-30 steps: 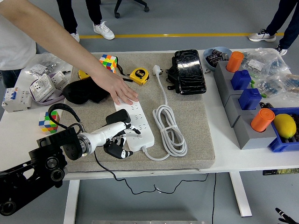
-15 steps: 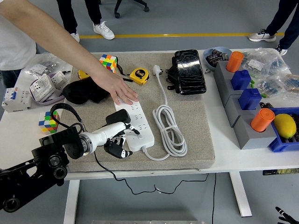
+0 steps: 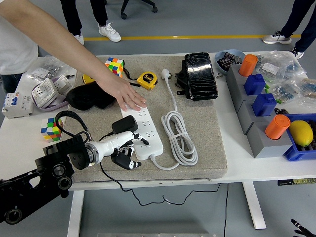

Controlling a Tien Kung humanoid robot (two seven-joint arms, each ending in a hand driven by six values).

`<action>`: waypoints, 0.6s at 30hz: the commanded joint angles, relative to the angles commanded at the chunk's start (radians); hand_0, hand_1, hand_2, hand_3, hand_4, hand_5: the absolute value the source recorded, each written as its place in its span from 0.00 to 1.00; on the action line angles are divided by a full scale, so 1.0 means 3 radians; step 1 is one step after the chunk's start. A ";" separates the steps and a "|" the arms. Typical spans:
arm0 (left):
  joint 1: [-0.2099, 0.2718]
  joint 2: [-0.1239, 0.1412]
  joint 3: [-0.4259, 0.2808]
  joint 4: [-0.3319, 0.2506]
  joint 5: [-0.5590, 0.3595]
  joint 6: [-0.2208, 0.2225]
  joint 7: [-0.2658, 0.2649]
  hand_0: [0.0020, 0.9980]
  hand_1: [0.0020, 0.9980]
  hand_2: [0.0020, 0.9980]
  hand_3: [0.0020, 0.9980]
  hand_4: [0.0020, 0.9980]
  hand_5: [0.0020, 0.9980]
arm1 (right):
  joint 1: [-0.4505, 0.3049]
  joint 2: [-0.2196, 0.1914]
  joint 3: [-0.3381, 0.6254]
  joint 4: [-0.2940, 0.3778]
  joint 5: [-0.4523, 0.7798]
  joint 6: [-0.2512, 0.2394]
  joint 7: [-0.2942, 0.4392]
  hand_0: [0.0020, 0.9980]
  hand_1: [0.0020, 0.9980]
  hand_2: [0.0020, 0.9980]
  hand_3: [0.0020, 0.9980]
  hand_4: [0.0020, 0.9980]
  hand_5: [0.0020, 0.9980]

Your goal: Put the plug near the board,insert it into the board,press the button,pull the plug out

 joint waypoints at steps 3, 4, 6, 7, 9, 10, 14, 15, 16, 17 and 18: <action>-0.0006 -0.0011 0.0009 0.0021 0.0017 -0.0001 0.0005 0.06 0.09 0.15 0.80 0.76 0.00 | -0.0001 -0.0001 0.0016 0.0009 -0.0012 0.0000 -0.0001 0.57 0.64 0.60 0.55 0.96 0.53; -0.0007 -0.0012 0.0009 0.0024 0.0015 0.0000 0.0004 0.06 0.09 0.15 0.80 0.76 0.00 | -0.0001 -0.0001 0.0018 0.0010 -0.0013 0.0000 -0.0001 0.57 0.64 0.60 0.55 0.96 0.53; -0.0008 -0.0017 0.0013 0.0029 0.0014 0.0001 0.0001 0.06 0.09 0.15 0.80 0.76 0.00 | -0.0001 0.0000 0.0022 0.0011 -0.0016 -0.0001 0.0000 0.57 0.64 0.60 0.55 0.96 0.53; -0.0009 -0.0019 0.0016 0.0032 0.0003 0.0005 -0.0005 0.06 0.09 0.15 0.80 0.76 0.00 | -0.0003 0.0000 0.0020 0.0010 -0.0016 -0.0001 -0.0001 0.57 0.64 0.60 0.55 0.96 0.53; -0.0012 -0.0023 0.0017 0.0033 -0.0001 0.0005 -0.0006 0.06 0.09 0.15 0.80 0.76 0.00 | -0.0006 0.0001 0.0017 0.0007 -0.0015 -0.0001 -0.0001 0.57 0.64 0.61 0.55 0.96 0.53; -0.0014 -0.0024 0.0017 0.0034 -0.0005 0.0003 -0.0004 0.06 0.09 0.15 0.80 0.76 0.00 | -0.0007 0.0001 0.0017 0.0006 -0.0014 -0.0001 0.0000 0.57 0.64 0.61 0.55 0.96 0.53; -0.0017 -0.0028 0.0022 0.0035 -0.0005 -0.0001 0.0003 0.06 0.09 0.15 0.80 0.76 0.00 | -0.0012 0.0003 0.0018 0.0006 -0.0015 -0.0001 -0.0001 0.57 0.64 0.61 0.55 0.96 0.53; -0.0017 -0.0028 0.0025 0.0036 -0.0007 -0.0003 0.0005 0.06 0.09 0.15 0.79 0.76 0.00 | -0.0013 0.0003 0.0018 0.0006 -0.0016 -0.0001 -0.0001 0.57 0.64 0.61 0.55 0.96 0.53; -0.0018 -0.0029 0.0027 0.0037 -0.0006 -0.0004 0.0007 0.06 0.09 0.15 0.79 0.76 0.00 | -0.0013 0.0003 0.0018 0.0006 -0.0016 -0.0001 0.0000 0.57 0.64 0.61 0.55 0.96 0.53; -0.0019 -0.0029 0.0028 0.0038 -0.0005 -0.0005 0.0008 0.06 0.09 0.15 0.79 0.76 0.00 | -0.0012 0.0003 0.0018 0.0006 -0.0016 -0.0002 0.0000 0.57 0.64 0.61 0.55 0.96 0.53; -0.0021 -0.0031 0.0030 0.0039 -0.0004 -0.0006 0.0012 0.06 0.09 0.15 0.79 0.76 0.00 | -0.0010 0.0002 0.0020 0.0007 -0.0018 -0.0001 0.0000 0.57 0.64 0.61 0.55 0.96 0.53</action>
